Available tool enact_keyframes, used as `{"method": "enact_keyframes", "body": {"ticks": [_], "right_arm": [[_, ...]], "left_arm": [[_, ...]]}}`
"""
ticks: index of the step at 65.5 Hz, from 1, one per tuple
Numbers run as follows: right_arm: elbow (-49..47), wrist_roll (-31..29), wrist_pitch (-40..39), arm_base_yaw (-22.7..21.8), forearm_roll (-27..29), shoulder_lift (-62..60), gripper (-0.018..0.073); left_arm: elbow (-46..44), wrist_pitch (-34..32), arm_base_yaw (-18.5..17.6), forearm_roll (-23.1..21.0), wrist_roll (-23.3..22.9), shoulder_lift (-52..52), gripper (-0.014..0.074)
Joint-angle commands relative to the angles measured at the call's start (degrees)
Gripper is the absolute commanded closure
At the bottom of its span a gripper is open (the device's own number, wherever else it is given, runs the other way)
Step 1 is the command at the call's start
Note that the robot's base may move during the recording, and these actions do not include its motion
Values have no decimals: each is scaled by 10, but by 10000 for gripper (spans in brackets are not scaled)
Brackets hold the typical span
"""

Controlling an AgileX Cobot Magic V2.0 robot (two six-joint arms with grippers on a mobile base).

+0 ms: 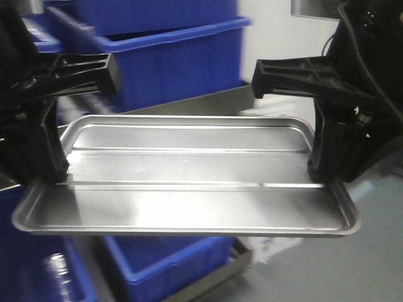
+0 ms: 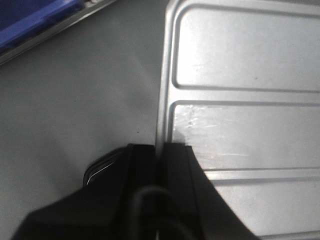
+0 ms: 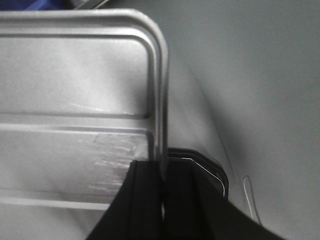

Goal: Grab silver tray and place in blue box
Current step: 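Hold the tray above the blue bin as the base arrives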

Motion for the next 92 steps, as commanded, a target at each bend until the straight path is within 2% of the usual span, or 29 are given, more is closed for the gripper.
{"method": "enact_keyframes", "body": {"ticks": [1,92], "right_arm": [[-14,-3,-2,-3,-20,-20,511],[-14,-3,-2,-3,-20,-20,511]], "left_arm": [[-14,3,-3,19,-4,-19,700],[-14,3,-3,19,-4,-19,700]]}}
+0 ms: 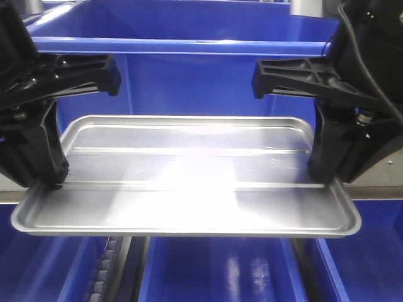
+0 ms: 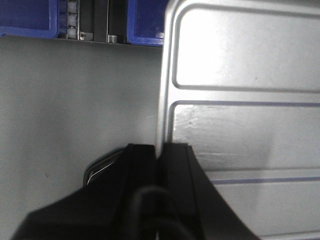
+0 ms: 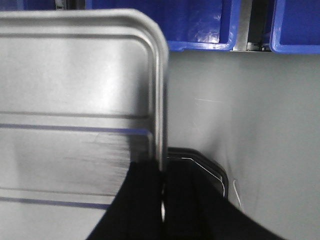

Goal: Grab silver tray and place in blue box
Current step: 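Hold the tray above the blue bin as the base arrives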

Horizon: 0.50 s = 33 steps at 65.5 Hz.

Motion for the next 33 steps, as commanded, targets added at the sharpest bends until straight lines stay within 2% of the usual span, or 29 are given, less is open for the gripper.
{"method": "enact_keyframes", "body": {"ticks": [1,33], "right_arm": [[-14,-3,-2,-3,-20,-20,511],[-14,-3,-2,-3,-20,-20,511]], "left_arm": [[-14,2,-3,19,-4,-19,700],[-14,2,-3,19,-4,-19,700]]}}
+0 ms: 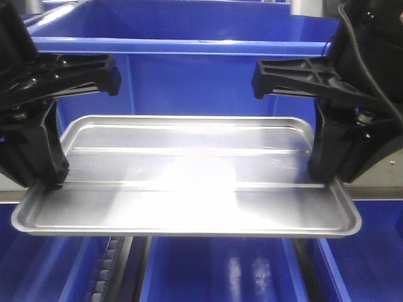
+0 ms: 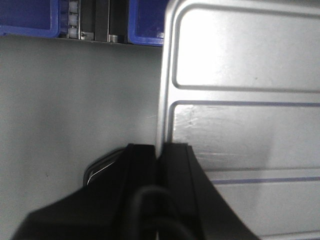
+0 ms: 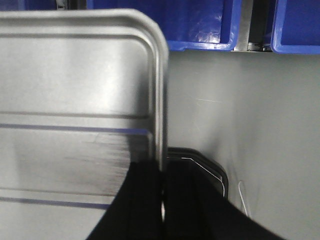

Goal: Grab silver tray and place in blue box
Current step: 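Hold the tray above the blue bin as the base arrives, then push the tray forward with both grippers into the blue bin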

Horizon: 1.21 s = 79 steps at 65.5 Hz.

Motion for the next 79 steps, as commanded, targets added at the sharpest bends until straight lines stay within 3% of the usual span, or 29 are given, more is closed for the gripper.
{"method": "enact_keyframes", "body": {"ticks": [1,36,51,65,79], "right_arm": [[-14,-3,-2,-3,-20,-20,511],[-14,-3,-4,-3,-20,-20,511],[-19,-3,-33,-4,-21,-20,511],[-106,-34,7,-4,-33,-20,511],[-219,-49,9,-4,-70,-20,511]], "left_arm": [[-14,2,-3,19,-4,-19,700],[-14,-1,-3,20,-4,-19,700],[-17,-51,-3,25,-4,-19,700],[-89,-44,0,33,42,-19,700],[-178,-49,30,33,86,-19,700]]}}
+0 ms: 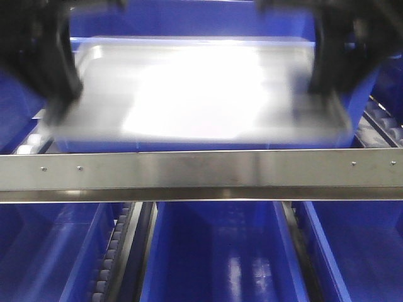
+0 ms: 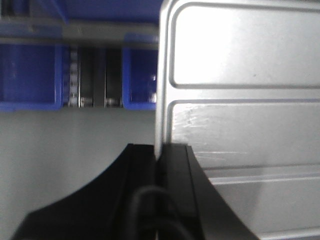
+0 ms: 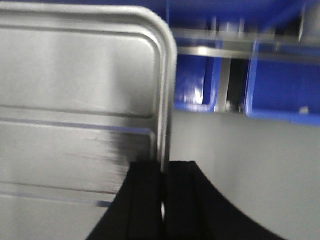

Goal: Grab silver tray and place in blue box
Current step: 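Push the tray forward with both grippers into the blue bin, then open both grippers to release the tray and raise them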

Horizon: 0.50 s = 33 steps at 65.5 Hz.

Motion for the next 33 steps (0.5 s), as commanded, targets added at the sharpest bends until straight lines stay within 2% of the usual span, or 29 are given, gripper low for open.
{"method": "enact_keyframes", "body": {"ticks": [1,10,17,26,33], "right_arm": [[-63,-16,-74,2,-7,-20,511],[-112,-16,-94,-20,-46,-9,511],[-145,-31,-127,-49,-53,9,511],[-170,-62,-218,-83,-62,40,511],[-183,-63,-299,-115,-71,73,511]], "left_arm": [[-56,-74,7,-15,30,-19,700],[-100,-111,45,-15,75,-6,700],[-138,-158,77,-15,113,23,700],[-182,-214,109,-15,119,67,700],[-218,-289,137,-6,119,117,700]]}}
